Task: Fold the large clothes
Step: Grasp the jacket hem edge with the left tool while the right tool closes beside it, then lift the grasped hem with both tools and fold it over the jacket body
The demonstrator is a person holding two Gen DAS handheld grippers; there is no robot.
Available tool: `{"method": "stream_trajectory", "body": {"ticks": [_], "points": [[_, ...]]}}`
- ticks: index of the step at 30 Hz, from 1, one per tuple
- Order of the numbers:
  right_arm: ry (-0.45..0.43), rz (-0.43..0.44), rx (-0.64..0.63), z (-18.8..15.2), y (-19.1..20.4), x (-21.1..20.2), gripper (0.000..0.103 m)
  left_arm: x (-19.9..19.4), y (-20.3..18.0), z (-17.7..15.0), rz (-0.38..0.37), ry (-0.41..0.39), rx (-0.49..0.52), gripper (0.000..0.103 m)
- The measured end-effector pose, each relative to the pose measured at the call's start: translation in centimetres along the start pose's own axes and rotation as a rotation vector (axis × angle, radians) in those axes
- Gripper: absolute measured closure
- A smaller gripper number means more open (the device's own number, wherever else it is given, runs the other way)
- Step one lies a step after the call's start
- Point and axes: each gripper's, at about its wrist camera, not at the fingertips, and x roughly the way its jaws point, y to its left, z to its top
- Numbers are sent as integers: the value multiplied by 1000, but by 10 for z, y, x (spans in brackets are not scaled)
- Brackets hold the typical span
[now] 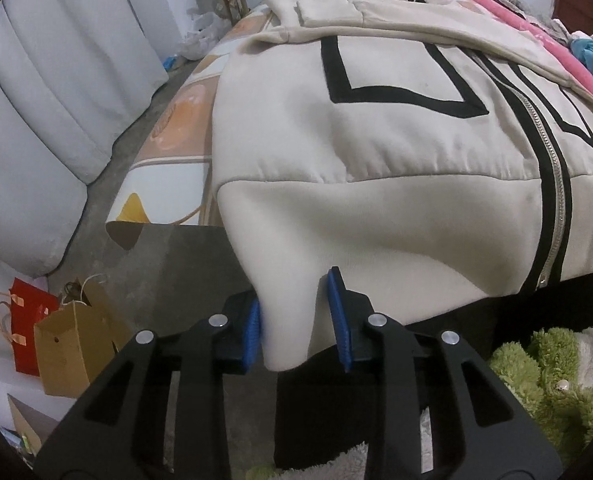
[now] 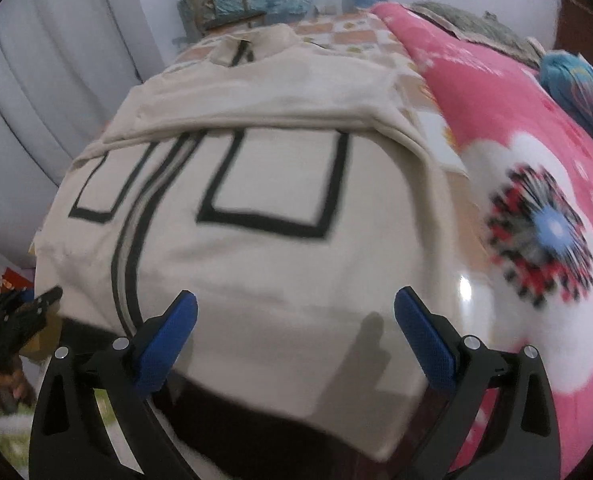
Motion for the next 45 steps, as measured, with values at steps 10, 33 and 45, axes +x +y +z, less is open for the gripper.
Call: {"method": "stream_trajectory", "body": {"ticks": [10,33,45], "points": [[134,17,134,-38,-41,3,16,4,-4,1,15,26,17,73],[224,180,279,-57,-59,41,51,3,-8,3,40,34,33,73],[231,197,273,-57,-62,49,51,3,-10,3,56,41,52,73]]}}
